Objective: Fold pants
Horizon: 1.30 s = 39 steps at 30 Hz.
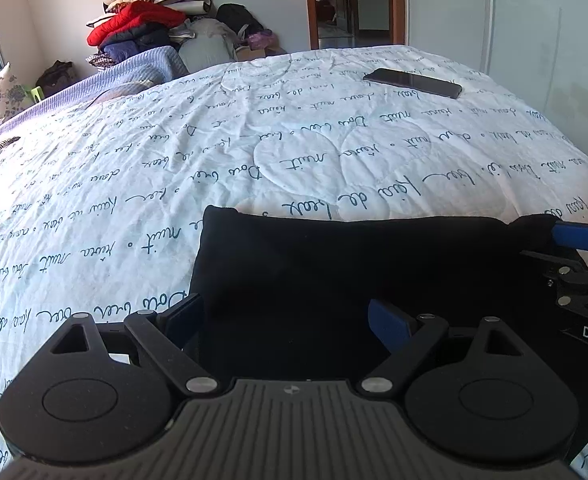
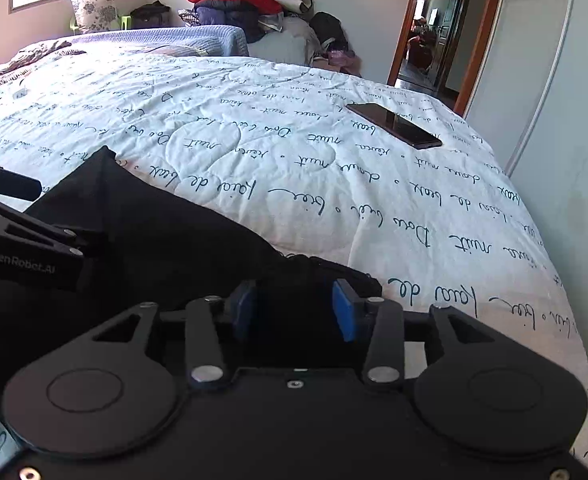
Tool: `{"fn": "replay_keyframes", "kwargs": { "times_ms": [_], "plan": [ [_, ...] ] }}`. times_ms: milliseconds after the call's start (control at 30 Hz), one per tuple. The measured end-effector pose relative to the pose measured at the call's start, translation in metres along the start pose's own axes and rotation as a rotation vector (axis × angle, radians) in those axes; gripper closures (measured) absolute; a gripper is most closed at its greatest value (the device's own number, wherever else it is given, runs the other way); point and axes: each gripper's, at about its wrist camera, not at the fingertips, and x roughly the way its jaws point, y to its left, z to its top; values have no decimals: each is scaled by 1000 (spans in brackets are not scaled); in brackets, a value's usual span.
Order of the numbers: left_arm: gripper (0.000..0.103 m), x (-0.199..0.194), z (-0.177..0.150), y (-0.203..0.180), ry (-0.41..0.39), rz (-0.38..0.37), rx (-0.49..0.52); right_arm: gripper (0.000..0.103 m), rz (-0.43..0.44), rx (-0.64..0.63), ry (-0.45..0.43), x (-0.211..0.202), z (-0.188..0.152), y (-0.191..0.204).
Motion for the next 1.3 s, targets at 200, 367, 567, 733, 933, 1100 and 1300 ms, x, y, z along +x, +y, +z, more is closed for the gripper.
{"fn": "replay_keyframes", "kwargs": {
  "times_ms": [200,367,567,733,933,1100,1300],
  "plan": [
    [11,4,2,2,8,2,-11,61,19,-9,-30,-11,0,10],
    [10,5,3,2,9,5,-1,59,10,40,-14,-4,-1,3],
    [9,10,6,7,4,16,-13,57,53,11,-63,-22,1,23],
    [5,20,13,8,2,31,-10,55,39,-8,-16,-5,-5,28],
    [4,26,18,11,7,35,-20,53,33,27,-56,-21,-5,28],
    [2,28,16,12,6,39,-29,46,32,54,-52,-30,-16,26],
    [2,27,16,11,5,47,-25,40,20,102,-45,-29,-23,18]
  ]
}}
